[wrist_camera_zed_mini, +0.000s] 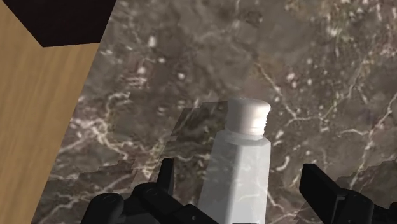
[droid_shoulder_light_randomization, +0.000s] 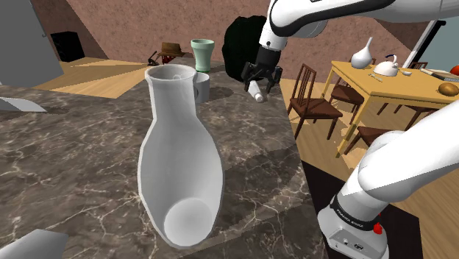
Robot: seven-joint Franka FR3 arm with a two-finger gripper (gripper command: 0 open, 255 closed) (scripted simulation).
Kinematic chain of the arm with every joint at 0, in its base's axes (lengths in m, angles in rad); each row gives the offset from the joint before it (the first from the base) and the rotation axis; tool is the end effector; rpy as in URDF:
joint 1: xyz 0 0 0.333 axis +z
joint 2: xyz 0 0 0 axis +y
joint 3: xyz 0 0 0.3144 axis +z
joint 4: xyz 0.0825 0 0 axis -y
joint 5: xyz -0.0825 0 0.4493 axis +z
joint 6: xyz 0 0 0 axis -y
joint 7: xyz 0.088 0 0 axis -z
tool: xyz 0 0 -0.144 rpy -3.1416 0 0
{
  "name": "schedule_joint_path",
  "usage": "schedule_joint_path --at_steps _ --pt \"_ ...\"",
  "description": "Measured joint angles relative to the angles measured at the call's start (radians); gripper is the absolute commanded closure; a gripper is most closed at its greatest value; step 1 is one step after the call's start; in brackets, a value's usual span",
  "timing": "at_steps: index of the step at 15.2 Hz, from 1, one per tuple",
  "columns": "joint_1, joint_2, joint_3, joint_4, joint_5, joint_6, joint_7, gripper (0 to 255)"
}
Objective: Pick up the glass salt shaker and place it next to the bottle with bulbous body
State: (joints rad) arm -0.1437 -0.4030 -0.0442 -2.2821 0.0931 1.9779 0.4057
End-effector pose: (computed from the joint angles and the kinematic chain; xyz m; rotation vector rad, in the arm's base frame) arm 0.5003 -0.0864 0.4626 -2.8783 0.9277 -0.1302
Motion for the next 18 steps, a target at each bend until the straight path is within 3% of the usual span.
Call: schedule_joint_path --at_steps 1,2,12,18 --pt "0.0 0.0 0.0 0.0 0.0 0.0 0.0 0" --pt "0.0 0.0 0.0 0.0 0.0 0.0 0.0 255" --pt "0.0 0.0 0.0 0.001 0.0 0.001 0.0 255" --pt "0.0 -0.005 0.001 0.064 -0.002 -0.069 0.008 255"
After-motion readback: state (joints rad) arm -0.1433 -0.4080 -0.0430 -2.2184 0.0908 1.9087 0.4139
